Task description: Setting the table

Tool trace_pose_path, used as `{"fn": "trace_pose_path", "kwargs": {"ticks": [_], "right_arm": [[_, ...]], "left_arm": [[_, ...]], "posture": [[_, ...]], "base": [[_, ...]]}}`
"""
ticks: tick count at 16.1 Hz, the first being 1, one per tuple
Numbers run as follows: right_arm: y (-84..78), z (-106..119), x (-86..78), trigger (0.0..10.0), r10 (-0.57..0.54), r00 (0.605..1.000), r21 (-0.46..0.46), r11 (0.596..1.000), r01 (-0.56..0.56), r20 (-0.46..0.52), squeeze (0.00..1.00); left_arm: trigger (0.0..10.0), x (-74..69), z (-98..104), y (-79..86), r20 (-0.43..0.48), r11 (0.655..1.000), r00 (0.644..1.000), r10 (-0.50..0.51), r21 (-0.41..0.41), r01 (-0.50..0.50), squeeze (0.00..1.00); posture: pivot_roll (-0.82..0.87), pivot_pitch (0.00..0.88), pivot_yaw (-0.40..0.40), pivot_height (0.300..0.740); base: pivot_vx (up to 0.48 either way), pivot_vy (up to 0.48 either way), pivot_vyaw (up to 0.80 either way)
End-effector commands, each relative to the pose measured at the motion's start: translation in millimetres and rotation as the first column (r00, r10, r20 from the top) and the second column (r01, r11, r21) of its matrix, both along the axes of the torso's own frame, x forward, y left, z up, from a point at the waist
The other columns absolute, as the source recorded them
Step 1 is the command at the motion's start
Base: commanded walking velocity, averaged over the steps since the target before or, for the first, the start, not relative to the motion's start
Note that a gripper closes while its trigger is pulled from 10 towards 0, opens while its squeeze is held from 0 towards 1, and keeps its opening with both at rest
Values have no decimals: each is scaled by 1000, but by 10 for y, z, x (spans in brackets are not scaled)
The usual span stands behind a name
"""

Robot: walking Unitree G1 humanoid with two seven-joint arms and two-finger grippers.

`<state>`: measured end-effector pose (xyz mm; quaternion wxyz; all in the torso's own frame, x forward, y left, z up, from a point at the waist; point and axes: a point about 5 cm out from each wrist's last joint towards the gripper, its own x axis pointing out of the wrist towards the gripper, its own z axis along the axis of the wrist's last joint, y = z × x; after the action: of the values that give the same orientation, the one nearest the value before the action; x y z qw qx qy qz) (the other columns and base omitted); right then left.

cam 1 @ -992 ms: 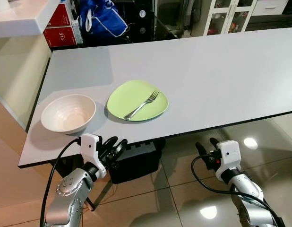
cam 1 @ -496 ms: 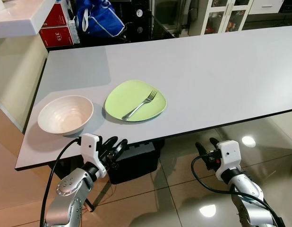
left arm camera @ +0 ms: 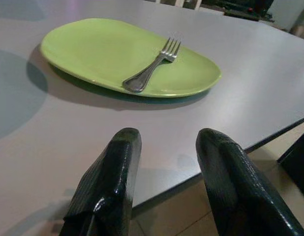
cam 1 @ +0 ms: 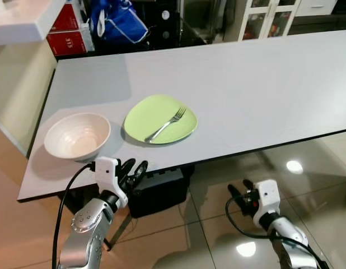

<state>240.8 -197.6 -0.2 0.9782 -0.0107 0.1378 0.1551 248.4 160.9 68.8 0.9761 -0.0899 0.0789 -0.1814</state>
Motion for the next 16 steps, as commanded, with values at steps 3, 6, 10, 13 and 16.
{"fn": "trace_pose_path", "kwargs": {"ticks": [3,6,10,13,16], "right_arm": [[38,121,113,10000,17,996,16,1000,-18,83,0],[101,165,104,10000,29,993,24,999,-32,116,0],[183,146,90,10000,41,992,26,999,-44,124,0],[228,133,138,10000,43,993,26,999,-46,109,0],[192,117,176,10000,39,995,24,999,-41,90,0]], "left_arm": [[10000,57,41,4,34,999,999,18,29,-19,0],[10000,67,21,-7,24,1000,1000,12,22,-12,0],[10000,102,-9,-41,35,997,999,36,68,-39,0],[10000,119,-6,-58,39,996,998,50,77,-53,0],[10000,128,-5,-70,52,994,997,48,95,-53,0]], "posture": [[30,0,15,740],[27,0,19,740],[23,0,20,740],[24,0,20,740],[23,0,23,740]], "base": [[0,0,0],[0,0,0],[0,0,0],[0,0,0],[0,0,0]]}}
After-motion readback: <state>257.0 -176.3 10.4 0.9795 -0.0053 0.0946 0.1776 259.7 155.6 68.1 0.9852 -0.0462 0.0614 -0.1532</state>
